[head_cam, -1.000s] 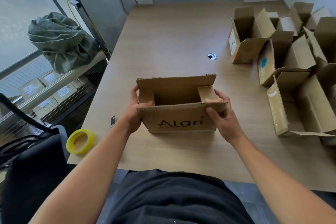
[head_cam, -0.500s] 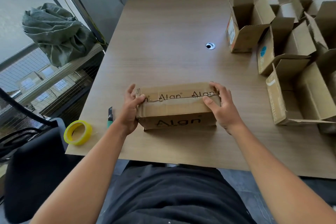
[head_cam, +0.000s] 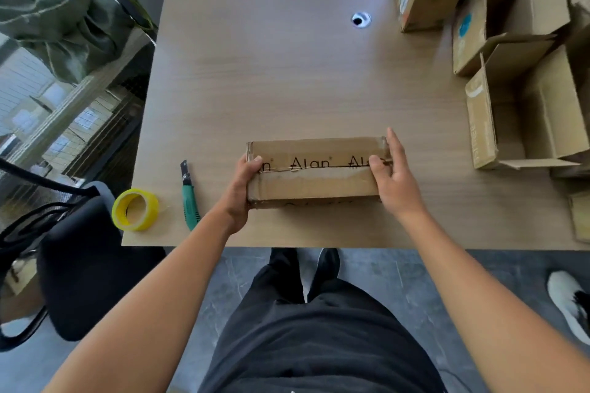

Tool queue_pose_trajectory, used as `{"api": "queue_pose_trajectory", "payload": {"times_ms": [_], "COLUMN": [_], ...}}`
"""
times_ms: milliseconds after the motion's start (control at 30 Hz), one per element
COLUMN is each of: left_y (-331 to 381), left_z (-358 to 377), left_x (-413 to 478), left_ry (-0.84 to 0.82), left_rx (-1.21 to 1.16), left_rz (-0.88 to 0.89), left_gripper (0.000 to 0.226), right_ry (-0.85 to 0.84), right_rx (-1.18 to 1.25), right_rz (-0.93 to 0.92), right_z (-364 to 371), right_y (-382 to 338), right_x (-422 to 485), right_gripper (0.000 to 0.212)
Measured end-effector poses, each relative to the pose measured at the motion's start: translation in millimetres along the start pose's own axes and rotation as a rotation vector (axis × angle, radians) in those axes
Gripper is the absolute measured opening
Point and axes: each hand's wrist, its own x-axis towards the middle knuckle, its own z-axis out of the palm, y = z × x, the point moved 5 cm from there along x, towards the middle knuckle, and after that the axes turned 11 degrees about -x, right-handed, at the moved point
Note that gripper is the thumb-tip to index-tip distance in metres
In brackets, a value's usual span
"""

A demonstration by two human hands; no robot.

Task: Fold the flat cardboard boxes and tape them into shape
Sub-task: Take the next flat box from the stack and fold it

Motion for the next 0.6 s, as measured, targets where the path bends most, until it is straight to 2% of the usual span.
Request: {"api": "queue_pose_trajectory", "payload": {"times_ms": [67, 133, 200, 267, 300, 433, 533, 600], "left_y": [-5, -12, -14, -2, 9, 28, 19, 29], "left_z": [0, 2, 0, -4, -5, 12, 26, 26], "left_x": [4, 4, 3, 4, 6, 1, 3, 13], "left_ry": [0.022, 0.045, 0.092, 0.164, 0.216, 0.417, 0.452, 0.402], "left_rx": [-0.09, -0.067, -0.007, 0.076, 0.155, 0.553, 0.69, 0.667], "left_rz": [-0.032, -0.056, -0.036, 0.041, 0.1, 0.338, 0.293, 0.315], "left_gripper": [0.089, 0.089, 0.076, 0.053, 0.049, 0.074, 0.08, 0.079], "right_ry": [0.045, 0.047, 0.004, -0.02, -0.008, 0.157, 0.209, 0.234], "right_rx": [-0.111, -0.174, -0.225, -0.269, -0.261, -0.132, -0.073, -0.175], "right_rz": [-0.061, -0.091, -0.122, -0.121, -0.104, 0.012, 0.111, 0.116], "right_z": [-2, -2, 1, 7, 10, 25, 43, 51], "right_y": [-6, -9, -11, -14, -16, -32, -41, -48], "right_x": [2, 6, 7, 7, 7, -3, -16, -23], "right_gripper": [0.058, 0.057, 0.061, 0.061, 0.06, 0.055, 0.053, 0.052]}}
